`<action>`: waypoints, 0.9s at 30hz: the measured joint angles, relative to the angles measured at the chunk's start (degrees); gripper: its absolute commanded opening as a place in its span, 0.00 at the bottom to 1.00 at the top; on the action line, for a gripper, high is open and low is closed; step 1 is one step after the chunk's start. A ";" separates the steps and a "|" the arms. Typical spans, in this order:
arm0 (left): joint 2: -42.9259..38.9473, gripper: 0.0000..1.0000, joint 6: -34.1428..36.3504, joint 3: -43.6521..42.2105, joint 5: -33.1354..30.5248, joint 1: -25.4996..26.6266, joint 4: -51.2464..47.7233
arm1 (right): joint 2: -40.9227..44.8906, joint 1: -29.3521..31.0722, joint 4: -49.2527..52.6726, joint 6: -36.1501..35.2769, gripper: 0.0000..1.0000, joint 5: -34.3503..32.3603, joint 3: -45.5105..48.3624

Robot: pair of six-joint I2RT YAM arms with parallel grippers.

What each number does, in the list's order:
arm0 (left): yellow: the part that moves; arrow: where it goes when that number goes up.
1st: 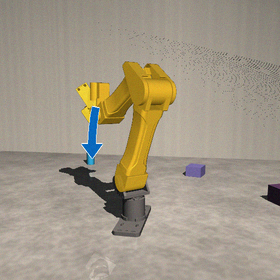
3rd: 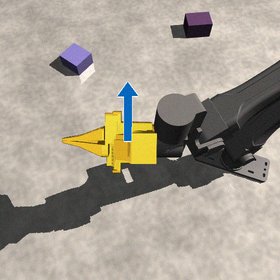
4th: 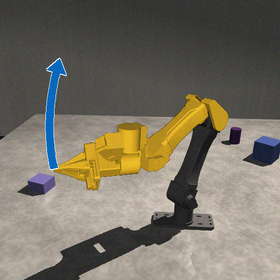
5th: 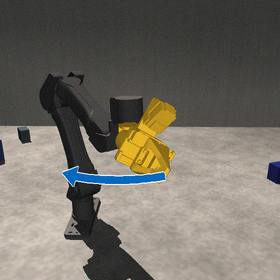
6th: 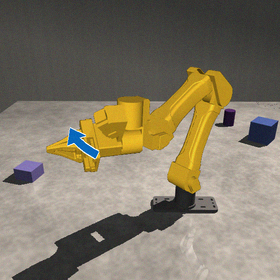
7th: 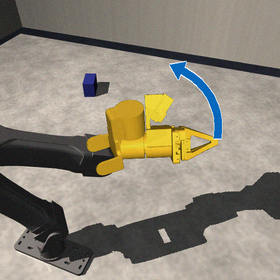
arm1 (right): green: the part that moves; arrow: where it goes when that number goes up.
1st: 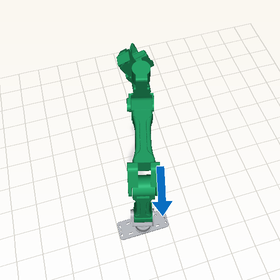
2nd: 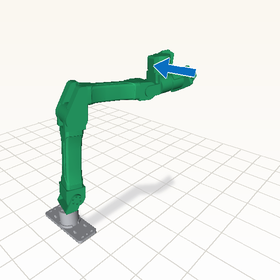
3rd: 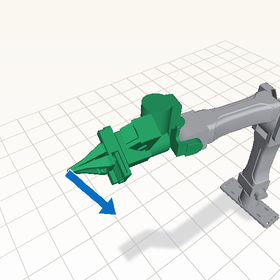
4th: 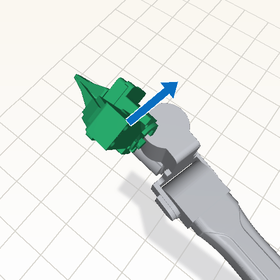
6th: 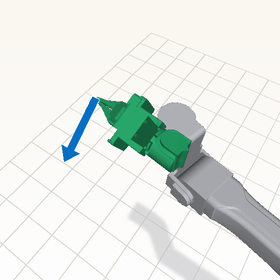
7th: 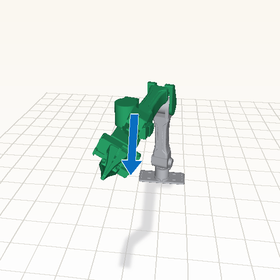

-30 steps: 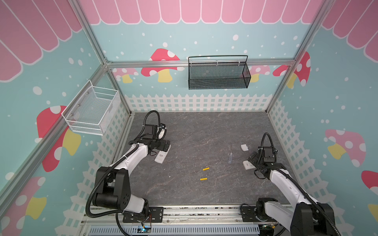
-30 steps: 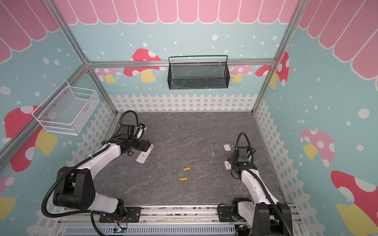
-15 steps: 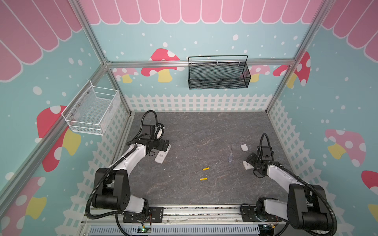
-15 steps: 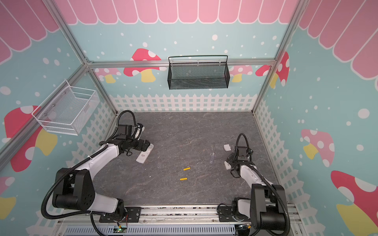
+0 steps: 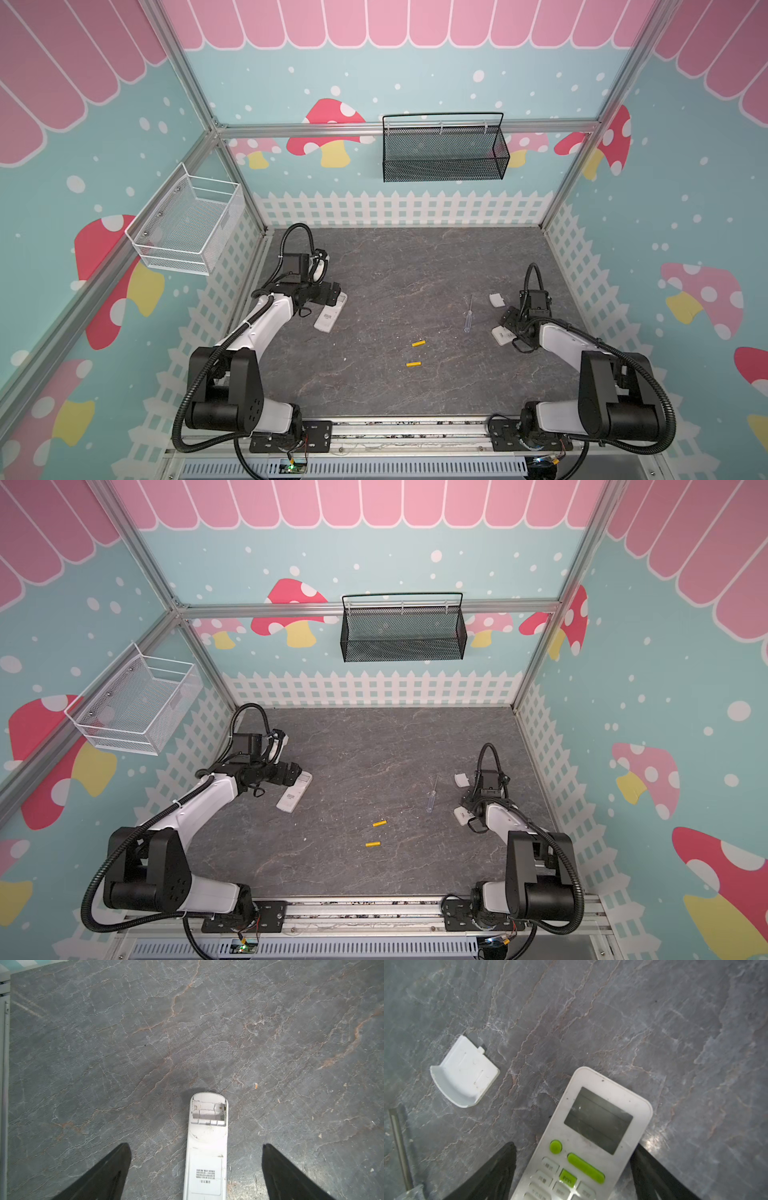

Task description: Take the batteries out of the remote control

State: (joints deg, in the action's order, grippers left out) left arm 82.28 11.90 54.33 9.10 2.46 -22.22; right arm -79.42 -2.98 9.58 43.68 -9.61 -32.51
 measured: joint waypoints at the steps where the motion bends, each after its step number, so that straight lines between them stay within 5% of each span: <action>1: 0.00 0.99 -0.04 0.00 0.09 0.00 0.00 | -0.46 0.04 0.02 -0.44 0.81 -0.15 -0.33; 13: 0.00 0.99 -1.38 0.00 1.25 -0.20 0.24 | -3.61 5.27 0.20 -3.08 0.70 -5.40 -1.79; 22: 0.02 0.99 -1.75 0.02 1.90 -0.20 0.20 | -4.37 6.73 -0.39 -2.95 0.46 -5.22 -2.40; 27: 0.02 0.99 -1.86 0.96 3.06 -0.20 -1.09 | -2.47 6.86 2.43 -3.56 0.42 -3.21 -2.38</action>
State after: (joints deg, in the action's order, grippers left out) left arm 82.30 10.04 55.29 12.16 2.26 -23.31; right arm -81.89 3.88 12.01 40.12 -12.82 -34.89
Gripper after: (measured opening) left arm 0.989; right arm 0.564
